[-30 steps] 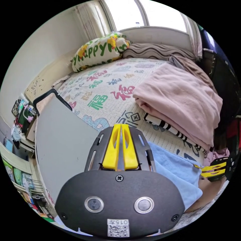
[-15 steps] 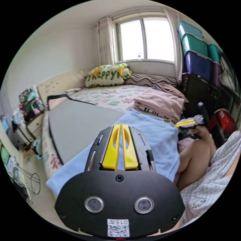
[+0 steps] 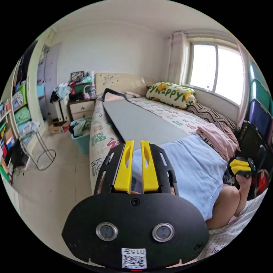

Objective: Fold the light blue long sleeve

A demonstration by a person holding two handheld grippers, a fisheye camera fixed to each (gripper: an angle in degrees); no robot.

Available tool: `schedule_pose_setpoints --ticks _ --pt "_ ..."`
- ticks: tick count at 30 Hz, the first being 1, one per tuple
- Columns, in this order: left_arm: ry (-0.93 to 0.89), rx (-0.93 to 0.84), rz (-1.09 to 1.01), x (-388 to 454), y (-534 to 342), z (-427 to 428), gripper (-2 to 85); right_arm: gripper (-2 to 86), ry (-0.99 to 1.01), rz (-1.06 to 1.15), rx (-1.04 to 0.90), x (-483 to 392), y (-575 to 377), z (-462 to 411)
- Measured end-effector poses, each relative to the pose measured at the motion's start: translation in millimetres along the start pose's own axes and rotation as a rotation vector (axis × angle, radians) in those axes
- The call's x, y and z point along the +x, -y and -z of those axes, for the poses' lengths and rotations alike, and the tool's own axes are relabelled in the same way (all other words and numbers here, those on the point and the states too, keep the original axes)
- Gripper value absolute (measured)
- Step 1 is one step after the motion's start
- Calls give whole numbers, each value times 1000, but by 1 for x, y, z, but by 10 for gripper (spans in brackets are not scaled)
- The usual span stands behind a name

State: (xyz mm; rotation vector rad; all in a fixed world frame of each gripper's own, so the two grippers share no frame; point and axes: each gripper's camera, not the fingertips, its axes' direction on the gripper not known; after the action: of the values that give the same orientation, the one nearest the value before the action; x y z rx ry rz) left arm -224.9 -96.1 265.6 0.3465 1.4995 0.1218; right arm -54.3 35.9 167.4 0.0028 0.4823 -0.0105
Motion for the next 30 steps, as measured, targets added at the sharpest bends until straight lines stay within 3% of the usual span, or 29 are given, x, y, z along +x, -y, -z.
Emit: schedule_pose_setpoints --ticks 4,8,14,25,30 --pt "43 -26 155 -58 -14 -7 54 59 51 119 -56 -62 27 -53" --pt "-125 -91 336 -111 -23 -26 62 81 153 270 -144 -116 33 -91" --pt "-350 -79 496 -163 -33 -47 57 104 90 494 -369 -166 15 -136" --pt "-541 -149 551 -221 -33 -52 57 40 30 485 -368 -177 4 -155" --pt "-650 -175 678 -236 -37 -74 110 39 69 460 -373 -178 4 -166"
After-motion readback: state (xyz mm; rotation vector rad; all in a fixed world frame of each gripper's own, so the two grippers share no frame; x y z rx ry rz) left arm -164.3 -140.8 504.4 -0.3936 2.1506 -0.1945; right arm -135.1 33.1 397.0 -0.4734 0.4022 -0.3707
